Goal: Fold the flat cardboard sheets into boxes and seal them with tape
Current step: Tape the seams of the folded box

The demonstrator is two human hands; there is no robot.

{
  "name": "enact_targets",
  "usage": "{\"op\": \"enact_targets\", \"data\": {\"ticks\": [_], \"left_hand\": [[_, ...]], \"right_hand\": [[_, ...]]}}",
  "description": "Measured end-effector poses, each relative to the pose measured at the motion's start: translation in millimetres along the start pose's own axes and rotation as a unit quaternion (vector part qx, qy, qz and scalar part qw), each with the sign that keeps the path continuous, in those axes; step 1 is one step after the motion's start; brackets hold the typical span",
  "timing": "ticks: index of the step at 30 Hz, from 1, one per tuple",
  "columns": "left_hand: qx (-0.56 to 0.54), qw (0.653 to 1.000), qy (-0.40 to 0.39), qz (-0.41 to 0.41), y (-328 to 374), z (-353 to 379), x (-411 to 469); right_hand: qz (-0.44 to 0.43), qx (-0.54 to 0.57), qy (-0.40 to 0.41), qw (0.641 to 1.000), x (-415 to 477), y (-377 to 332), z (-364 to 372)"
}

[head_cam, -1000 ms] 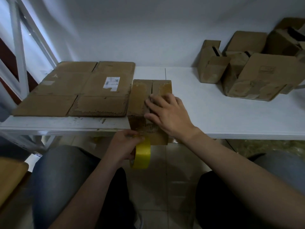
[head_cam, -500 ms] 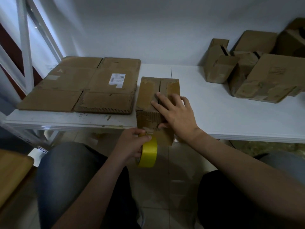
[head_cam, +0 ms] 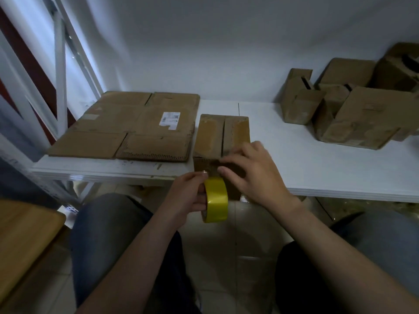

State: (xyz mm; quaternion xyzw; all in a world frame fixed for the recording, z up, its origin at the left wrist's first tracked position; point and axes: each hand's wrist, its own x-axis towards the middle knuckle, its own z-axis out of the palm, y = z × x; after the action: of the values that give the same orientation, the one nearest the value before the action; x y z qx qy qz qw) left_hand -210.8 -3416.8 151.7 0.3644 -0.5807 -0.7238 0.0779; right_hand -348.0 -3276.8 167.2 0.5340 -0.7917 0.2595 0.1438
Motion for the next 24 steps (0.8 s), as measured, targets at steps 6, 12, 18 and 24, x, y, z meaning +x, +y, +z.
{"op": "enact_targets", "data": {"ticks": [6, 12, 18, 24], "left_hand": [[-0.027, 0.999, 0.000, 0.030, 17, 12, -19], [0.061, 0.988, 0.073, 0.121, 28, 12, -36], [0.212, 0.955, 0.093, 0.188, 45, 5, -42], [0.217, 0.949, 0.072, 0.218, 58, 1, -47]], "right_hand": [[0.140, 0.113, -0.129, 0.975, -20, -27, 4], [0.122, 0.134, -0.086, 0.980, -18, -30, -16], [0.034, 0.100, -0.098, 0.990, -15, -30, -43], [-0.008, 0.190, -0.082, 0.978, -14, -22, -61]]}}
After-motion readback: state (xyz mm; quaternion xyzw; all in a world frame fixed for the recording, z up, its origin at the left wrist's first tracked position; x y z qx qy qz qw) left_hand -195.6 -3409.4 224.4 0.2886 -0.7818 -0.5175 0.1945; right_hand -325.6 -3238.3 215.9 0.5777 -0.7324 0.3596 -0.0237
